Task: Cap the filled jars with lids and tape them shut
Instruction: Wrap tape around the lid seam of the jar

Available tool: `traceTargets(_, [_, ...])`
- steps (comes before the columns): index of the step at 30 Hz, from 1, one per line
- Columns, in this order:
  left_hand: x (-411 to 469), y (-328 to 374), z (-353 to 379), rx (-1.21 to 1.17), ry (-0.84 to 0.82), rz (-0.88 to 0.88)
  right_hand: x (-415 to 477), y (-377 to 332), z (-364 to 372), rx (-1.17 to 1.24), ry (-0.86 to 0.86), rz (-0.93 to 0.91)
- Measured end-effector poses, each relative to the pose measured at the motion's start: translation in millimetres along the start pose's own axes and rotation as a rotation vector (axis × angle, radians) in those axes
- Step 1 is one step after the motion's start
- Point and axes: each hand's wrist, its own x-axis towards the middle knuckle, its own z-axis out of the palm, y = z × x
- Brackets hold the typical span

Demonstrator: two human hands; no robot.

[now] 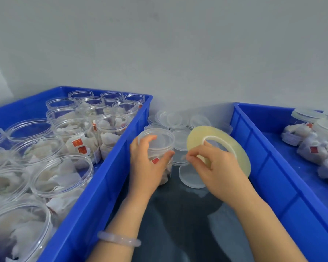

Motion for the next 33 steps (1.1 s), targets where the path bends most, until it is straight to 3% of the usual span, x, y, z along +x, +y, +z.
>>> traceTargets(6, [-9.7, -0.6, -8.7, -0.426, -0.156, -0.096, 14.4, -6.4, -4.6, -0.008, -0.128, 0.033])
traceTargets(8, [-12.7, 0.6, -8.7, -0.472, -0.178, -0.115, 13.6, -7.0, -10.0, -0.029, -0.137, 0.028])
traceTargets(25, [-16.5, 11.4, -14.8, -0.134, -0.093, -0.037, 11.8, -9.2, -11.5, -0.088, -0.209, 0.042])
traceTargets(33, [-15.3, 12.4, -15.7, -0.134, -0.026, -0.14, 8.3, -19.1, -8.0, -0.164, -0.186, 0.032])
